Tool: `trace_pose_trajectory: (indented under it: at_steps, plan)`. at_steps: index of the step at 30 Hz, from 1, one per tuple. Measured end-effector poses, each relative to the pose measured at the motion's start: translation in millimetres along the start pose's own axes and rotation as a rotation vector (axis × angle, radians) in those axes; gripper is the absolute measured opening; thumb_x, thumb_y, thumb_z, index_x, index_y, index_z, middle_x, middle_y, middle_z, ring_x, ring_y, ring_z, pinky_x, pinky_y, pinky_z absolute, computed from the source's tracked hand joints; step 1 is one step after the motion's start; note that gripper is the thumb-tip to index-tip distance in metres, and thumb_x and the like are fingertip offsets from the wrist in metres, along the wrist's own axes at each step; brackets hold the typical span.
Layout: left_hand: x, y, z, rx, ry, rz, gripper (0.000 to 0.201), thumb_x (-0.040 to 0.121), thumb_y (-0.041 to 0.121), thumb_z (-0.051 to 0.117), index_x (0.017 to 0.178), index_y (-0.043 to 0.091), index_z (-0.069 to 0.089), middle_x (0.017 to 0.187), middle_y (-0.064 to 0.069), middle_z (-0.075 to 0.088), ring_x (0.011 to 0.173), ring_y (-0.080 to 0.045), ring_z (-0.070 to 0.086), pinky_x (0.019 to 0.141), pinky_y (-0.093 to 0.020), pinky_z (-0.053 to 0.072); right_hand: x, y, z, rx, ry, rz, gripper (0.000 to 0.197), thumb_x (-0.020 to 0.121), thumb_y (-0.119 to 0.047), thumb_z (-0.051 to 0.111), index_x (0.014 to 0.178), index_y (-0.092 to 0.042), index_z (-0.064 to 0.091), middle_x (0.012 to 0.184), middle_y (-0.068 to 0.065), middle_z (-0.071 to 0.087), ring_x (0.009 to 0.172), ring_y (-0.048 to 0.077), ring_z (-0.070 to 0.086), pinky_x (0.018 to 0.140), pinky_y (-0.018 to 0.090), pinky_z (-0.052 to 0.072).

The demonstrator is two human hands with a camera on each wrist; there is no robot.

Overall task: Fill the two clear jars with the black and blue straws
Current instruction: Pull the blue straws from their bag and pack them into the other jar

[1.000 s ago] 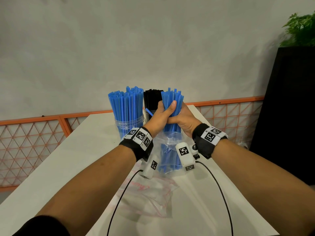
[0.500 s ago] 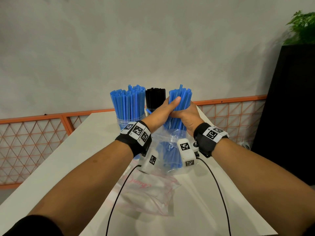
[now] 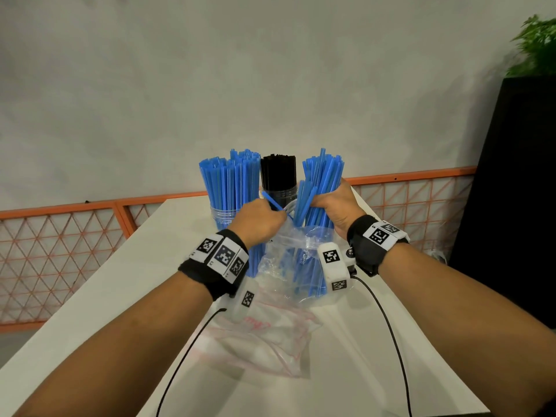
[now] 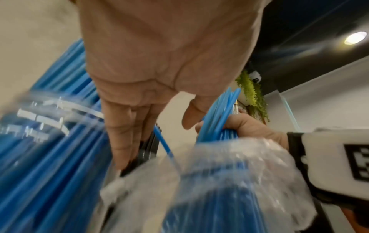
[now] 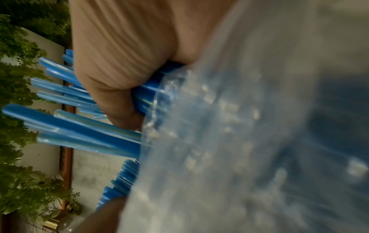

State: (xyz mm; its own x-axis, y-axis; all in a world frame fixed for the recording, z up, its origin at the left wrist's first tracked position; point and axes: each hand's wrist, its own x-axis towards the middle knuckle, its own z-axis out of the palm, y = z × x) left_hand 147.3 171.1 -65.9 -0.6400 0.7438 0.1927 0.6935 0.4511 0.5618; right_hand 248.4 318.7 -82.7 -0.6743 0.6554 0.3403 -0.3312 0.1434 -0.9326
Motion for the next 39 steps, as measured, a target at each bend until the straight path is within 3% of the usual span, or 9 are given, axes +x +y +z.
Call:
trace_pose_trajectory:
  at_steps: [2,5,7,12,17,23,28,35,39]
  plan:
    - [0.9,3.6,8.6,-0.179,-0.014,-0.058,0.011,0.088,0.021,0.061,0.085,0.017,0.051,0.070,0.001,0.049,0.058,-0.011,0.046,0.049,-0.023,0.036,-0.8,-0.4,0.3,-0.004,-0.007,-0.001,0.041,0.071,0.003,0.079,0.108,-0.007,0.064,0.098,0.013,0.072,0.093,0.025,0.071,0.077,0.039,0.060]
    - [6.5,4.0,19.5,-0.462,-0.072,-0.069,0.071,0.081,0.007,0.068,0.142,0.014,0.033,0.113,-0.003,0.060,0.088,-0.007,0.059,0.062,-0.021,0.050,-1.6,-2.0,-0.5,-0.009,-0.003,0.003,0.041,0.072,0.004,0.077,0.109,-0.006,0.064,0.098,0.013,0.072,0.092,0.025,0.071,0.077,0.040,0.060]
    - [6.1,4.3,22.6,-0.604,-0.155,-0.015,0.091,0.077,-0.002,0.070,0.151,0.018,0.021,0.138,-0.002,0.052,0.123,-0.014,0.054,0.090,-0.030,0.051,-2.1,-3.2,-1.6,-0.013,0.001,0.002,0.040,0.072,0.007,0.073,0.110,-0.005,0.064,0.098,0.013,0.072,0.092,0.026,0.071,0.077,0.041,0.060]
    - [4.8,5.6,29.8,-0.686,-0.217,0.145,0.119,0.065,0.015,0.091,0.154,0.028,0.014,0.148,0.001,0.047,0.138,-0.016,0.043,0.114,-0.040,0.037,-3.5,-5.2,-0.2,-0.019,-0.021,-0.002,0.036,0.075,0.004,0.072,0.109,-0.006,0.064,0.096,0.012,0.071,0.091,0.024,0.071,0.072,0.035,0.060]
    - [14.1,15.2,37.2,-0.613,-0.025,0.214,0.067,0.081,0.010,0.079,0.140,0.013,0.046,0.124,-0.005,0.065,0.109,-0.016,0.065,0.098,-0.036,0.054,-3.7,-5.7,0.6,-0.012,-0.024,-0.006,0.040,0.074,0.011,0.069,0.112,0.001,0.063,0.101,0.020,0.071,0.094,0.030,0.071,0.077,0.040,0.060]
    - [25.6,10.5,32.5,-0.547,-0.050,0.308,0.029,0.092,0.012,0.068,0.120,0.011,0.059,0.111,-0.005,0.069,0.098,-0.008,0.067,0.085,-0.019,0.053,-2.2,-4.8,-4.4,0.044,-0.051,0.035,0.048,0.075,0.009,0.072,0.120,-0.001,0.060,0.110,0.020,0.069,0.101,0.031,0.069,0.089,0.049,0.055]
    - [29.8,12.0,27.6,-0.520,-0.034,0.378,0.030,0.098,0.012,0.059,0.128,0.011,0.055,0.113,0.006,0.064,0.098,0.007,0.059,0.079,-0.001,0.045,-1.4,-8.4,-5.1,0.109,-0.032,0.026,0.055,0.074,0.003,0.077,0.125,-0.004,0.057,0.112,0.016,0.070,0.104,0.028,0.069,0.090,0.046,0.056]
    - [31.3,10.6,26.7,-0.576,-0.108,0.338,0.038,0.096,0.012,0.063,0.131,0.017,0.051,0.112,0.014,0.062,0.095,0.014,0.062,0.076,-0.002,0.047,-3.9,-7.3,-6.4,0.104,-0.032,0.046,0.050,0.073,0.002,0.078,0.118,-0.008,0.059,0.110,0.014,0.071,0.101,0.026,0.070,0.089,0.046,0.056]
    - [29.5,7.5,27.4,-0.663,-0.091,0.303,0.038,0.091,0.008,0.069,0.125,0.016,0.055,0.117,0.004,0.066,0.099,0.005,0.065,0.079,-0.010,0.051,-4.6,-6.3,-6.4,0.086,-0.036,0.058,0.056,0.072,0.004,0.078,0.123,-0.005,0.056,0.113,0.016,0.069,0.103,0.028,0.069,0.091,0.049,0.054]
